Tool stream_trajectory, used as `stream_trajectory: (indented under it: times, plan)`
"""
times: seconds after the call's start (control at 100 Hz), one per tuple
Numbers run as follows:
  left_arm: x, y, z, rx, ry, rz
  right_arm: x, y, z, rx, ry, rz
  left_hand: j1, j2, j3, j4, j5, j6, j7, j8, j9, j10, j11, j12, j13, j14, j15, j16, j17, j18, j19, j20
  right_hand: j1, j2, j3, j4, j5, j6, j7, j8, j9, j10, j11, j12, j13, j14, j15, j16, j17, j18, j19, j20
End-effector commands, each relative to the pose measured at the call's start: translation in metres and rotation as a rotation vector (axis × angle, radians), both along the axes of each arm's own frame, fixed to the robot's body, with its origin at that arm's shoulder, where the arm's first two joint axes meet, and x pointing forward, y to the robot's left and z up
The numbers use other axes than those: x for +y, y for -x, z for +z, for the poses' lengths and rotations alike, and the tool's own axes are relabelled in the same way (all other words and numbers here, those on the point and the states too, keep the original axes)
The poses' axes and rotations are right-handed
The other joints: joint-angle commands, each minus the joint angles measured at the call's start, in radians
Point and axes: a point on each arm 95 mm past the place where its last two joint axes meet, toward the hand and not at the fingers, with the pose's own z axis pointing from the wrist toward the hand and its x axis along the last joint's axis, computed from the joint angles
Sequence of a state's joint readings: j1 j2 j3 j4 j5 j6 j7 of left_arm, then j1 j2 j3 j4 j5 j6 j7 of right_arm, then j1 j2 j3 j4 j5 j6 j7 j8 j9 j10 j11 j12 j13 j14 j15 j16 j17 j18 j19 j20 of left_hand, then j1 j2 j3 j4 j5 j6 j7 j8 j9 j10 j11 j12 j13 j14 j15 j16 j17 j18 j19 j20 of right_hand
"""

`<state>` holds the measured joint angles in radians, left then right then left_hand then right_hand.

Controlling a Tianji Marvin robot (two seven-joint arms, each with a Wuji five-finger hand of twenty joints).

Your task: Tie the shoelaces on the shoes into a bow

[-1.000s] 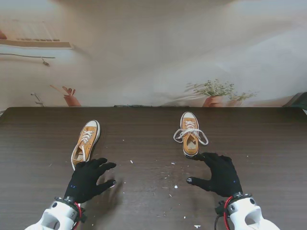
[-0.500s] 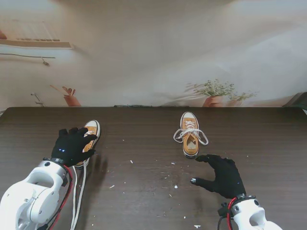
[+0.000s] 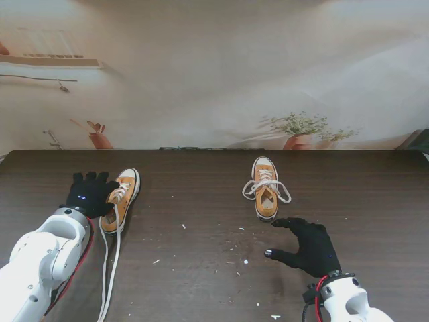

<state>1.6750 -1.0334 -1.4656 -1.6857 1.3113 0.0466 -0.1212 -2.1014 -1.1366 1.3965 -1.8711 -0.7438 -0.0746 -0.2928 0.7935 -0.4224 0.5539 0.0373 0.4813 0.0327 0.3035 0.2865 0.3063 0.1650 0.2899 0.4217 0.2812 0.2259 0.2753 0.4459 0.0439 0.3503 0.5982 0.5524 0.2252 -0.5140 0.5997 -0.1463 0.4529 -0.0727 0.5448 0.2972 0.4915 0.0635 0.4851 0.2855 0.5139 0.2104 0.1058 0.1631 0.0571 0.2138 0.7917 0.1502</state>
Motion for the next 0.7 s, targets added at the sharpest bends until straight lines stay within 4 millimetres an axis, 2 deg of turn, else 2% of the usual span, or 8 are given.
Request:
stream_trajectory:
  times: [0.0, 0.16, 0.44, 0.53, 0.69]
  plan:
    - [0.005, -0.003, -0.006, 0.031, -0.013, 0.023, 0.0, 0.001, -0.002, 0.017, 0.006, 0.004, -0.019, -0.041, 0.063, -0.026, -0.031, 0.027, 0.015, 0.003, -0.024, -0.003, 0.017, -0.022, -0.026, -0.005, 0.013, -0.026, 0.001, -0.002, 0.015, -0.021, 0.002, -0.009, 0.013, 0.023, -0.031, 0.006, 0.002, -0.018, -0.034, 0.013, 0.008, -0.004, 0.001, 0.009, -0.011, -0.002, -0.014, -0.008, 0.006, -0.002]
    - [0.007, -0.011, -0.022, 0.05, -0.023, 0.04, -0.001, 0.002, -0.001, 0.017, 0.003, -0.003, -0.028, -0.067, 0.107, -0.04, -0.037, 0.027, 0.024, 0.0, -0.029, 0.001, 0.022, -0.021, -0.027, -0.007, 0.028, -0.025, 0.003, 0.006, 0.04, -0.027, 0.005, -0.008, 0.012, 0.022, -0.031, 0.006, 0.003, -0.018, -0.035, 0.015, 0.009, -0.003, 0.003, 0.011, -0.01, -0.002, -0.012, -0.005, 0.008, 0.0]
    - [0.007, -0.015, -0.041, 0.082, -0.032, 0.062, -0.002, 0.002, 0.0, 0.015, -0.003, -0.017, -0.024, -0.097, 0.133, -0.046, -0.05, 0.015, 0.028, -0.003, -0.054, 0.003, 0.018, -0.022, -0.041, -0.011, 0.033, -0.028, 0.001, 0.023, 0.042, -0.042, 0.013, 0.003, 0.005, 0.02, -0.026, 0.003, 0.006, -0.018, -0.033, 0.018, 0.011, -0.003, 0.005, 0.021, -0.009, -0.002, -0.011, 0.004, 0.011, 0.003]
    - [0.009, -0.017, -0.046, 0.079, -0.046, 0.059, -0.002, 0.002, 0.0, 0.014, -0.008, -0.019, -0.016, -0.11, 0.146, -0.048, -0.064, -0.019, 0.031, -0.002, -0.075, 0.003, 0.01, -0.024, -0.056, -0.012, 0.028, -0.031, -0.005, 0.023, 0.034, -0.05, 0.017, 0.007, 0.0, 0.018, -0.024, 0.003, 0.007, -0.018, -0.034, 0.02, 0.01, -0.003, 0.006, 0.021, -0.01, -0.001, -0.01, 0.005, 0.012, 0.004]
    - [0.008, -0.022, -0.057, 0.063, -0.044, 0.056, -0.001, 0.003, 0.001, 0.014, -0.016, -0.015, 0.001, -0.111, 0.169, -0.058, -0.115, -0.124, 0.067, 0.007, -0.127, -0.003, -0.037, -0.037, -0.105, -0.006, 0.031, -0.022, -0.017, 0.032, 0.009, -0.061, 0.024, 0.012, -0.008, 0.018, -0.018, -0.002, 0.01, -0.017, -0.031, 0.022, 0.011, -0.003, 0.008, 0.025, -0.01, -0.001, -0.007, 0.008, 0.014, 0.007]
